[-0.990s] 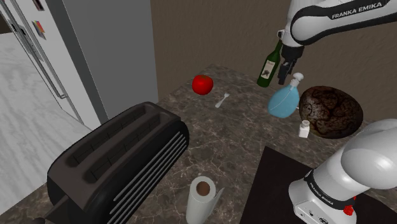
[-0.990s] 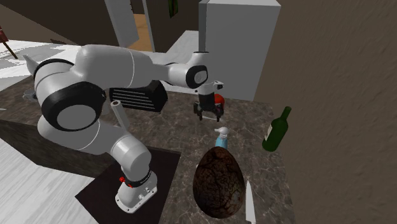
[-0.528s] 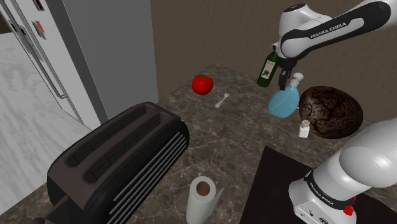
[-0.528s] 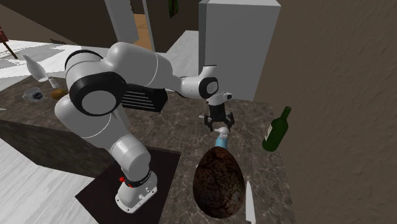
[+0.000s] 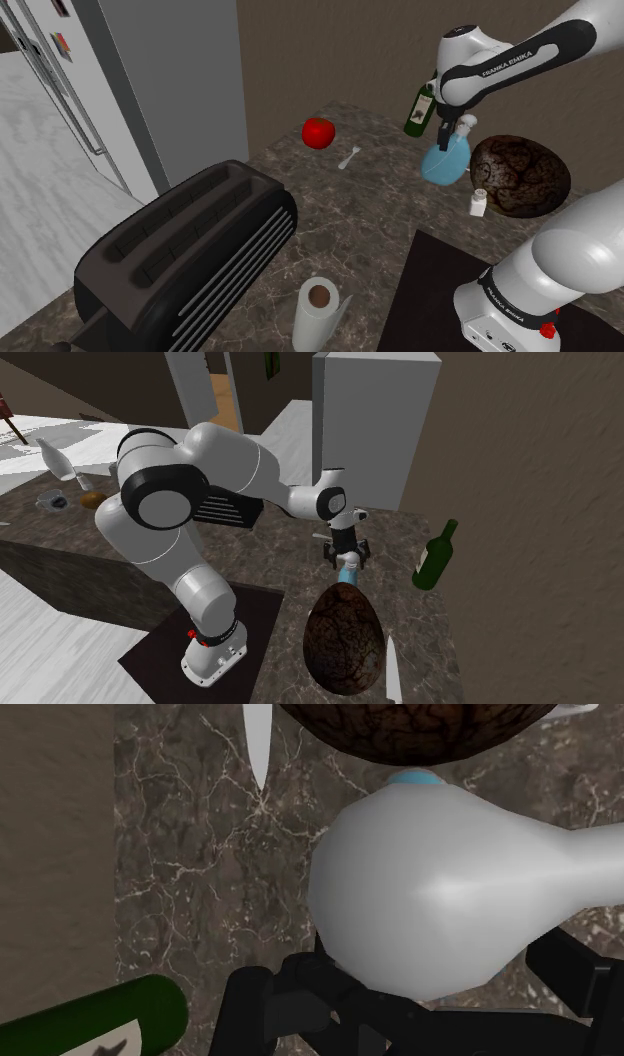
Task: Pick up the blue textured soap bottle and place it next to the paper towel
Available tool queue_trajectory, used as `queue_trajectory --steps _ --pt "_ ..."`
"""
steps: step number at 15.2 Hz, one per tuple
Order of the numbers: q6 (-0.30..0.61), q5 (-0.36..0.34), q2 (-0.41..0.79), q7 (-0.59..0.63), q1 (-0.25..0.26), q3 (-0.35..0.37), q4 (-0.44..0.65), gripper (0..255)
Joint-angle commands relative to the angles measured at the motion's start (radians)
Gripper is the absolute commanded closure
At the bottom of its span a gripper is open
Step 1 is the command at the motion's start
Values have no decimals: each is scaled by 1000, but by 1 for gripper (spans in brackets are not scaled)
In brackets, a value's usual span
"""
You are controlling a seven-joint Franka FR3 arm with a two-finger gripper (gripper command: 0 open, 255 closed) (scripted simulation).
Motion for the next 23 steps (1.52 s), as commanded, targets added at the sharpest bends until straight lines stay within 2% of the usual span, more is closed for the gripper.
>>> queue_trajectory --steps 1,6,7,16,23 --pt "6 -2 2 0 -1 -2 -2 0" --pt "5 -2 2 0 -1 -2 -2 0" --pt "5 -2 2 0 -1 -2 -2 255" --pt "6 -2 3 0 -1 -2 -2 255" --pt "-91 19 -58 -37 5 9 39 255"
